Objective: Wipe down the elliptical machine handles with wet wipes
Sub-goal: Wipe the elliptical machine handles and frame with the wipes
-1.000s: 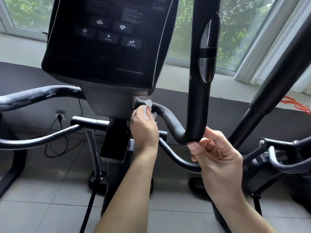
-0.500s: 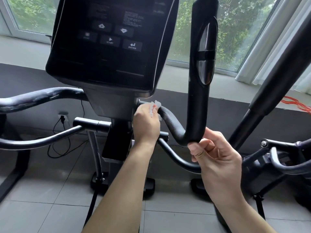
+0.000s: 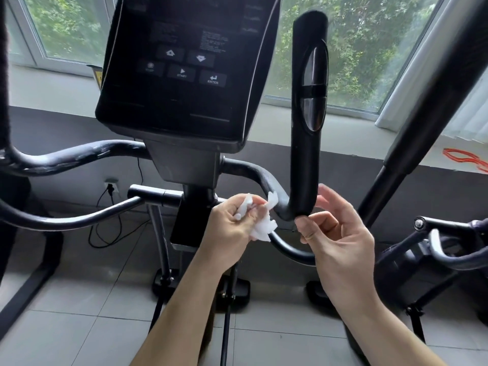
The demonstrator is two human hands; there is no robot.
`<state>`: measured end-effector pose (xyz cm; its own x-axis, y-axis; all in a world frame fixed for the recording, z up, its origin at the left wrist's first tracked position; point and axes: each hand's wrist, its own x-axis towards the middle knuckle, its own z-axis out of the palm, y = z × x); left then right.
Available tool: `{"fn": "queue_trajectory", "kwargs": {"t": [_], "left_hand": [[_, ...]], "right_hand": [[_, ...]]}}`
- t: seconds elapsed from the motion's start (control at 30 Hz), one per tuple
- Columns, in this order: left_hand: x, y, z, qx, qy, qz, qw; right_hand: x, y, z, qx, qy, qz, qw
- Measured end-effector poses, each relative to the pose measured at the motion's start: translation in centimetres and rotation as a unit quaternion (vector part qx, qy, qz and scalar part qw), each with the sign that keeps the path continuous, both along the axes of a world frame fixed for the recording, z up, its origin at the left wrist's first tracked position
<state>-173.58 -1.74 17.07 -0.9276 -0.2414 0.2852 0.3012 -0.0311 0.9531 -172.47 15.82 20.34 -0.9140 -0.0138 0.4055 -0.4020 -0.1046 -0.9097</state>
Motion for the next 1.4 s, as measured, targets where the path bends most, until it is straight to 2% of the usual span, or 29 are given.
{"fn": "queue_trajectory", "kwargs": {"t": [0.1, 0.23, 0.33, 0.57, 0.67, 0.73, 0.93, 1.07, 1.2, 1.33, 1.4], "left_hand": [[1.8, -0.6, 0.3, -0.002, 0.003, 0.003, 1.0], [4.0, -1.4, 1.2, -0.041, -0.007, -0.031, 0.999], [5.1, -1.9, 2.1, -0.08, -0.012, -0.064, 0.995], [7.3, -2.1, 3.3, -0.129, -0.025, -0.131, 0.983], [8.3, -1.9, 4.0, -0.145, -0.023, -0.127, 0.981], [8.8, -2.1, 4.3, -0.145, -0.032, -0.125, 0.981], [9.7, -2.9, 4.6, -0.152, -0.043, -0.076, 0.985], [9.7, -2.7, 4.9, -0.14, -0.054, -0.082, 0.985], [9.5, -1.9, 5.2, -0.102, -0.039, -0.088, 0.99], [9.6, -0.7, 6.1, -0.083, -0.031, -0.112, 0.99], [9.6, -0.7, 6.2, -0.078, -0.036, -0.113, 0.99]], "right_hand": [[1.8, -0.1, -1.2, 0.007, -0.061, -0.044, 0.997], [4.5, -1.8, -2.2, 0.029, -0.135, 0.031, 0.99], [4.5, -2.8, -1.5, -0.008, -0.16, 0.044, 0.986], [5.2, -2.4, 0.7, -0.044, -0.126, 0.096, 0.986], [5.5, -2.1, 0.9, -0.025, -0.127, 0.103, 0.986], [5.5, -1.7, 0.9, -0.03, -0.131, 0.072, 0.988], [5.2, -0.5, 1.5, -0.069, -0.129, 0.036, 0.989], [4.9, -0.2, 1.6, -0.115, -0.126, 0.046, 0.984], [5.2, 0.1, 1.1, -0.027, -0.047, 0.053, 0.997], [5.6, 0.3, 0.8, 0.046, -0.01, 0.176, 0.983], [5.4, 0.4, 0.6, 0.082, 0.007, 0.198, 0.977]]}}
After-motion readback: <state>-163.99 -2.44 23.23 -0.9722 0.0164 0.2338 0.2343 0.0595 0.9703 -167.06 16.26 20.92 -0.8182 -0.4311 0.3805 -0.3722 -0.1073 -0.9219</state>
